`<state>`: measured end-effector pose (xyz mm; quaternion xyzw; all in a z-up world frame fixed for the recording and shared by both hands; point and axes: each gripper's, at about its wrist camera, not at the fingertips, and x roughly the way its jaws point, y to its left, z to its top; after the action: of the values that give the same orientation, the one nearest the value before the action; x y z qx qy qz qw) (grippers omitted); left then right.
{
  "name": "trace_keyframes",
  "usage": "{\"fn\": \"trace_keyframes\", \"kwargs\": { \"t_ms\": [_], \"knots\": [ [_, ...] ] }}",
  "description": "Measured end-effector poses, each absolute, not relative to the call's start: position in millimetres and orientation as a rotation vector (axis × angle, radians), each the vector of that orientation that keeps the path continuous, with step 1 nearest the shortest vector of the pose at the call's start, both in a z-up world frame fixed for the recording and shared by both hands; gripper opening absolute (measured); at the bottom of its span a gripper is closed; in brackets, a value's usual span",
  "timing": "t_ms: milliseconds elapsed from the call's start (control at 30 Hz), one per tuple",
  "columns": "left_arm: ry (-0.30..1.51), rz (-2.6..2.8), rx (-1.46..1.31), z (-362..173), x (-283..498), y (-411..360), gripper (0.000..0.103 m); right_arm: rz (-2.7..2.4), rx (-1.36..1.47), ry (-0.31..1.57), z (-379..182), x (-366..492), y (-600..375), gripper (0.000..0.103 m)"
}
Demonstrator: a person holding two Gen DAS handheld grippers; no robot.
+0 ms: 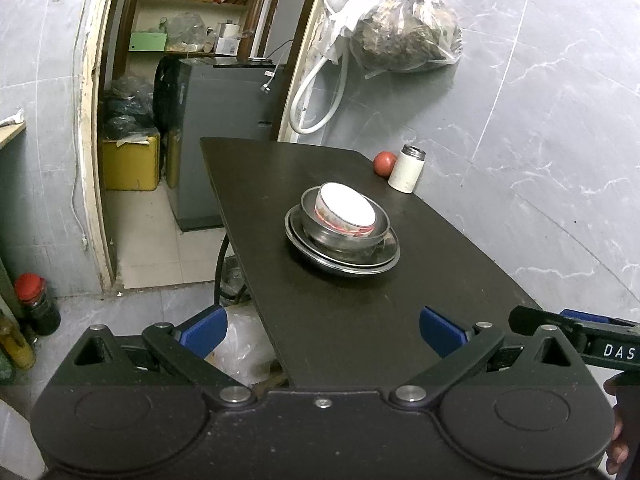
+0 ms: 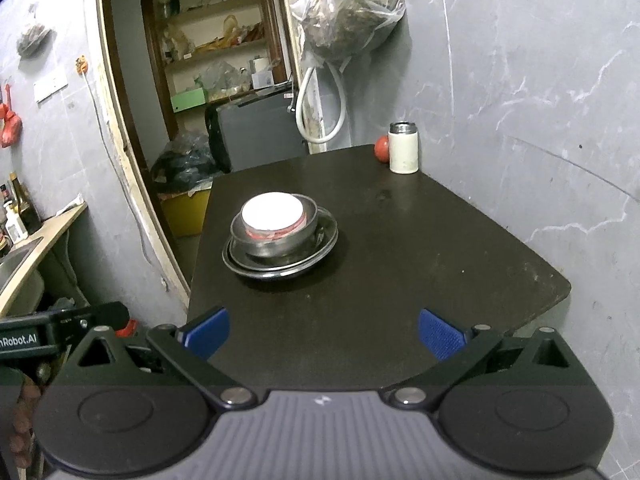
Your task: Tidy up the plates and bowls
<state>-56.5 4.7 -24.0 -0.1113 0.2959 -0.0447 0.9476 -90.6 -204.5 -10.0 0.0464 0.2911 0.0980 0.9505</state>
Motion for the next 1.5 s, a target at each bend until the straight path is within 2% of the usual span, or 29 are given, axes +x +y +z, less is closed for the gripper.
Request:
{"fn": "trace_keyframes", "kwargs": {
  "t_ms": [1500],
  "knots": [
    [0.644,-0.082,-0.218,-30.3,-55.6,2.5,0.102,0.214,0.095,0.649,-23.5,-92.2,-202.1,0.103]
  ]
}}
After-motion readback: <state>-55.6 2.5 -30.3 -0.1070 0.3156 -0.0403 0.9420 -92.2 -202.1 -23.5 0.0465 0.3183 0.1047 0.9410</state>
